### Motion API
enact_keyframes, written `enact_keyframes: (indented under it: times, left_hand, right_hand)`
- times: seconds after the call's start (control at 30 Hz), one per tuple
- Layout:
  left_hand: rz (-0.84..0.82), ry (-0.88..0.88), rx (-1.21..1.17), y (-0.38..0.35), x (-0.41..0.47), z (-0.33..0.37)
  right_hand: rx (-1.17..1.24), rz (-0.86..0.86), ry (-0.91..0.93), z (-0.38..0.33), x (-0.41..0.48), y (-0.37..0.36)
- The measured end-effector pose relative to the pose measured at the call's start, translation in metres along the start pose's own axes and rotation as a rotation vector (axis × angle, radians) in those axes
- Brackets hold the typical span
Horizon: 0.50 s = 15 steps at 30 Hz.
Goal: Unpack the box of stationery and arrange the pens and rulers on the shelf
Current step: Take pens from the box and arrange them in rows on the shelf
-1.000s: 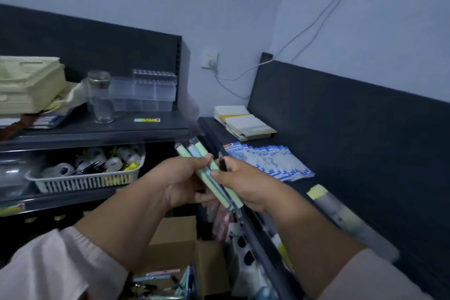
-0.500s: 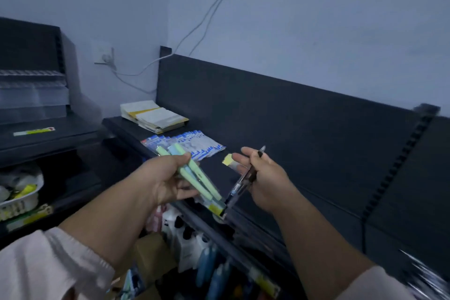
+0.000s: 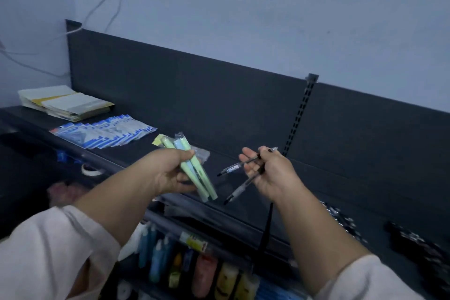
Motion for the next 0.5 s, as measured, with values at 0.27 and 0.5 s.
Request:
enact_keyframes:
  times: [0.27,0.5]
  left_hand:
    - [-0.044,0.045,0.036,-0.105,0.001,-0.052]
    - [-0.083,0.052,0.085,-0.201,-0.007,-0.098]
  right_hand:
    - [0.027,0.347,0.008,-0.040,0.062,0.136]
    - [0.252,0.498,-0.077,-0.044,0.106,0.245]
Point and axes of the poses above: each hand's wrist, its own x-axis towards the middle knuckle, its own y-axis out of the back of the hand, z = x × y, the point moved 4 cm from there along x, towards the middle knuckle, and after that the axes turned 15 degrees about z, right-handed, at the moved point
